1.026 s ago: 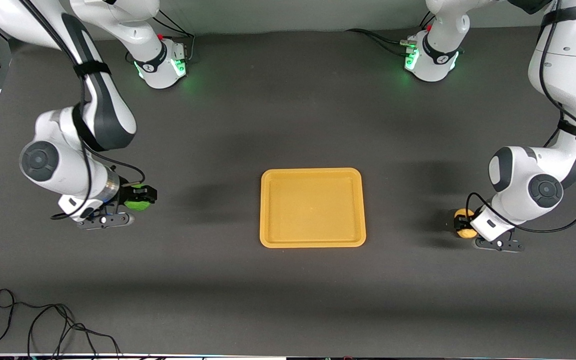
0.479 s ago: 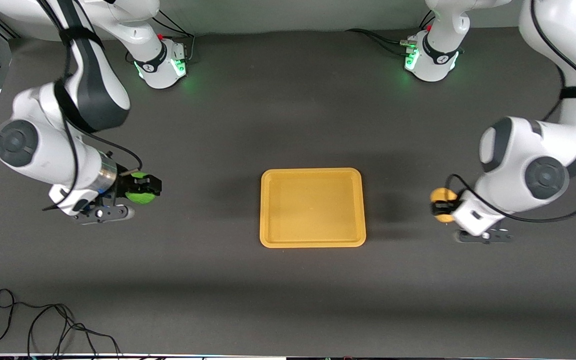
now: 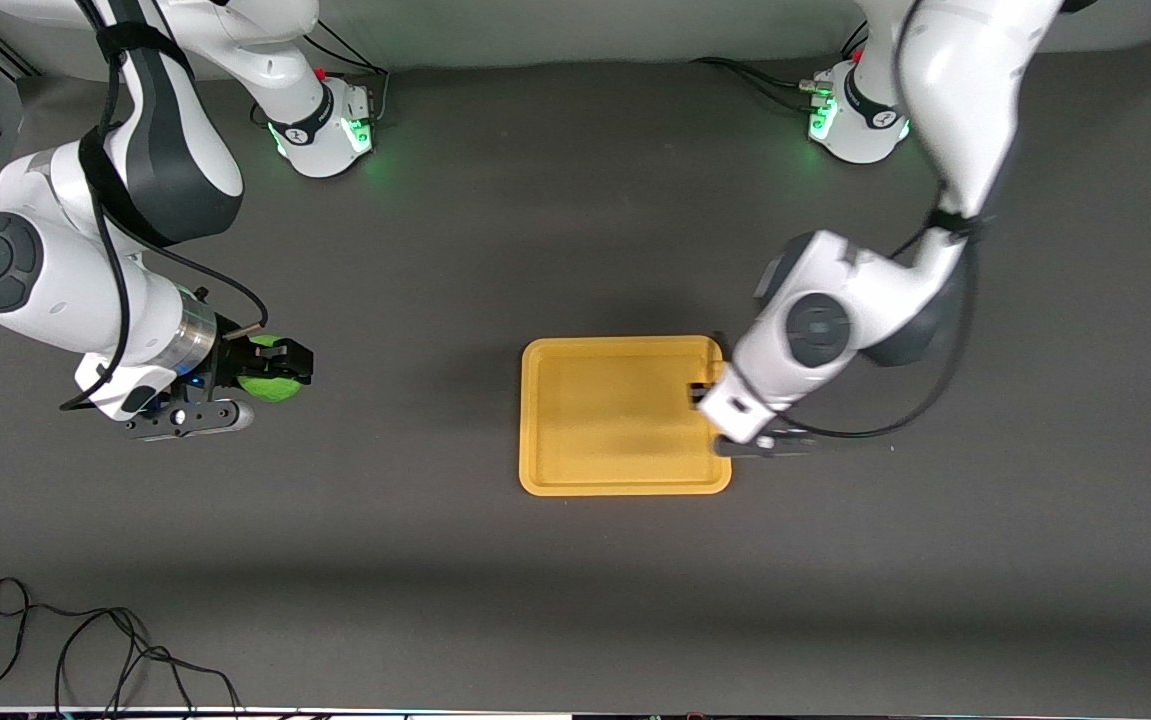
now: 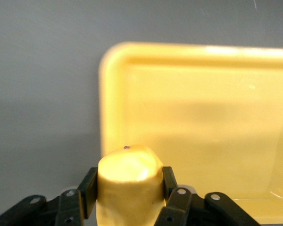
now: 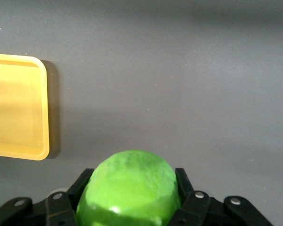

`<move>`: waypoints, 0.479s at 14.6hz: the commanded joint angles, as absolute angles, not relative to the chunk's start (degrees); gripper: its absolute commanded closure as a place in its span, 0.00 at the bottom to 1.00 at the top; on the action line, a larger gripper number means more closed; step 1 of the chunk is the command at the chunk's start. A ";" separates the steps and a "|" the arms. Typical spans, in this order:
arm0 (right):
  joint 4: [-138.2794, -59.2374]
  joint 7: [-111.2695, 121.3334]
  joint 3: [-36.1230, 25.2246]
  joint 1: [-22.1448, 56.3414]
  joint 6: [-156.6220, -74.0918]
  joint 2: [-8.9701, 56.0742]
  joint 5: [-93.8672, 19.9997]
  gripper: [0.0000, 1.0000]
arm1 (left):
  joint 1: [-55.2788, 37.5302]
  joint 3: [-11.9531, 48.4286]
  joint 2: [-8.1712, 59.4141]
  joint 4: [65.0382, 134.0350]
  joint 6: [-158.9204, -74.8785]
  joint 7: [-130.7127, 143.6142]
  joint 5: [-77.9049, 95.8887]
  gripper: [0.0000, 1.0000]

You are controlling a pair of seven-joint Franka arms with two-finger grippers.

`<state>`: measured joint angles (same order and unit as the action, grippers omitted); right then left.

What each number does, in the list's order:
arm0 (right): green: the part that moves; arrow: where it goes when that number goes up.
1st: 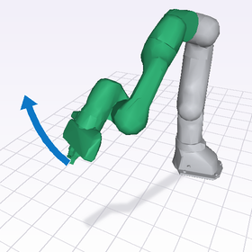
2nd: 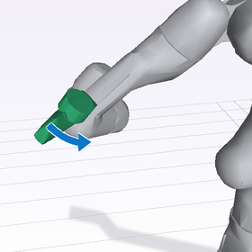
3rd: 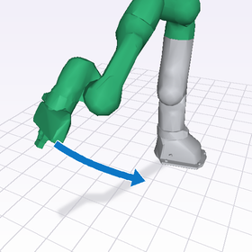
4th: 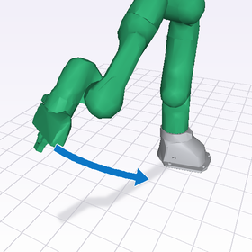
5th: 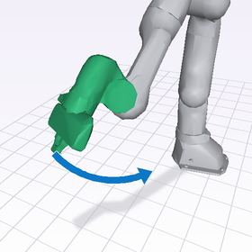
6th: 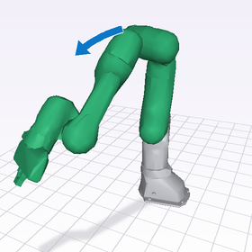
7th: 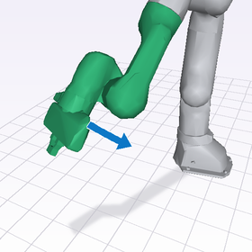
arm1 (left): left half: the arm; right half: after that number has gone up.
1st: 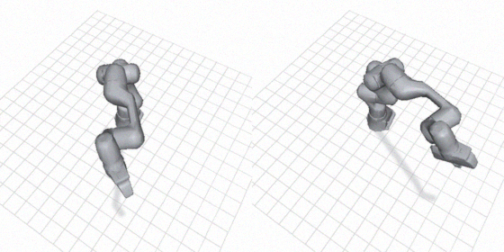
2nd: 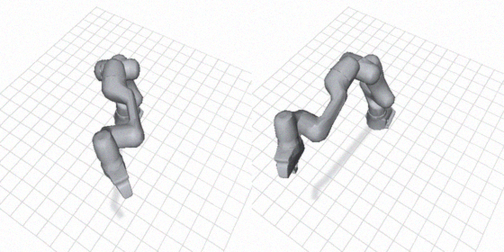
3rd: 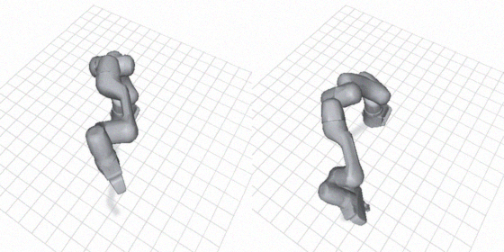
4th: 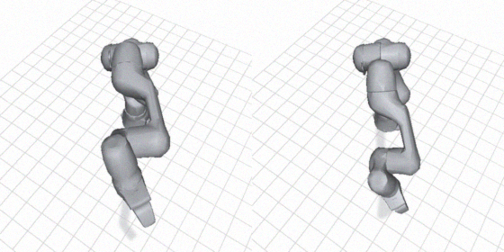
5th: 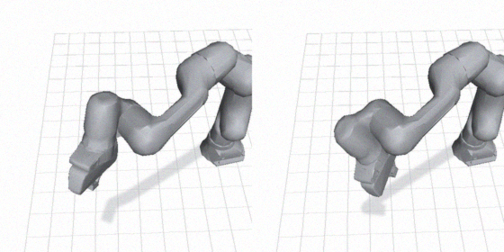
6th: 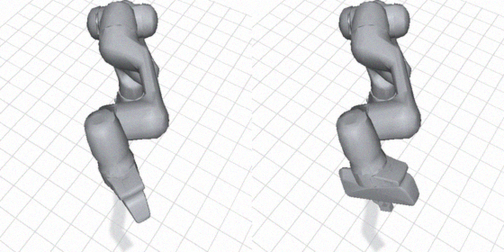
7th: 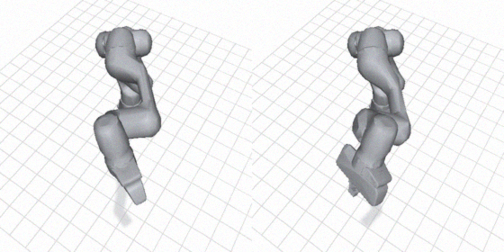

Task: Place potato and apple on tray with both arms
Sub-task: 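Carry the potato onto the tray while the right gripper lifts the apple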

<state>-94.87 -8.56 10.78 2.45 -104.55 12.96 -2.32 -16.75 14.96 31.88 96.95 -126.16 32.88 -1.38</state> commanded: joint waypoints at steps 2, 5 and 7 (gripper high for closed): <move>-93.43 -13.09 13.00 2.81 -105.02 15.28 -2.47 0.70 | -20.13 13.89 35.33 95.62 -127.27 35.51 -3.60 0.71; -93.52 -15.81 13.62 3.60 -107.39 17.30 -2.46 0.70 | -20.04 13.89 36.03 95.62 -127.27 35.42 -4.66 0.61; -93.52 -20.10 14.23 5.09 -111.25 20.02 -2.46 0.70 | -20.04 13.80 36.47 95.62 -127.27 35.42 -4.83 0.40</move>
